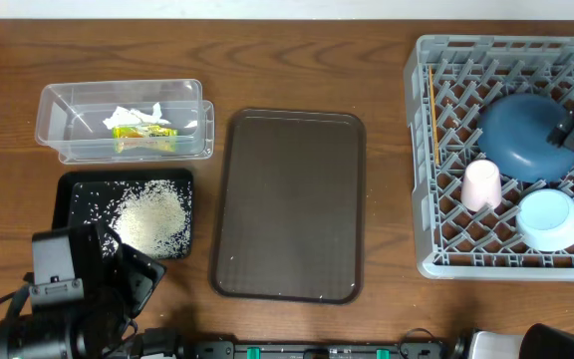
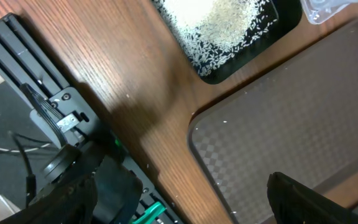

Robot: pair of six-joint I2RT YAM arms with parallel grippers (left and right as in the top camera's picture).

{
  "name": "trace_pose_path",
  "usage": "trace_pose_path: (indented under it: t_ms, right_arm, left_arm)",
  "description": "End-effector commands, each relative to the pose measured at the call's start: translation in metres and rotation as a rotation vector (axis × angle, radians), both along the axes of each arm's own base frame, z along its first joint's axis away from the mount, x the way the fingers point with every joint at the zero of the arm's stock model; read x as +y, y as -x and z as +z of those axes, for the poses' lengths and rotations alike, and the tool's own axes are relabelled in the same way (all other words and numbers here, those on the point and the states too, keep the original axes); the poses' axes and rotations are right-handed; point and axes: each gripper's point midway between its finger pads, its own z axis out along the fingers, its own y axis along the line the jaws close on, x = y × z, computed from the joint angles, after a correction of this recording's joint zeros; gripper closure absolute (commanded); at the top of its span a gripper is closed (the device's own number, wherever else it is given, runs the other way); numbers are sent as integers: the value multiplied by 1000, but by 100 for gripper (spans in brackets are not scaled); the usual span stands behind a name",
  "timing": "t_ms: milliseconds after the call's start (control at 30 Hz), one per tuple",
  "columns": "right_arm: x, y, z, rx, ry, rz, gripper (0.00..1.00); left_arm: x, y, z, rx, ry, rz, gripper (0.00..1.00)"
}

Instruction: Sort waste into correct bins and load items into the dishwasher rack

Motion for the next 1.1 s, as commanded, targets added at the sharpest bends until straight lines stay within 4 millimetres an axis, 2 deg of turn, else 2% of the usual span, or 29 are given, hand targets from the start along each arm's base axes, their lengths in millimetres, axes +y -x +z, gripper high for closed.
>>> trace_pose_path:
  t_ms: [0,33,167,300,400,567,767,867,1067]
  right_arm:
    - [-5,3,5,-15,17,-30,1]
    - [-5,3,5,-15,17,-30,1]
    - [-5,3,5,-15,17,-30,1]
    - [-5,3,5,-15,17,-30,1]
    - [-5,3,5,-15,17,-30,1]
    - [-5,3,5,-15,17,-30,0]
    - [-5,3,5,-15,17,-30,1]
    - [-5,3,5,-15,17,-30,1]
    - [-5,3,5,-15,17,-30,1]
  left_arm:
    - [-2,13,-4,56,6,-19,7]
    - [-3,19,-6,83,10,-18,7]
    - [-3,19,-6,85,-9,-80,6]
    - [-8,17,-7,84,-26,-245,6]
    - [-19,-6,-9,-7,-45,-452,6]
    - [-49,-58,-6,-348,-153,-810,6]
    - [-59,-94,-8,-712,-390,-945,5]
    - [-60,-103,-7,-859,-526,-979,5]
    - [-46,-116,-28,-965,-682,-903,5]
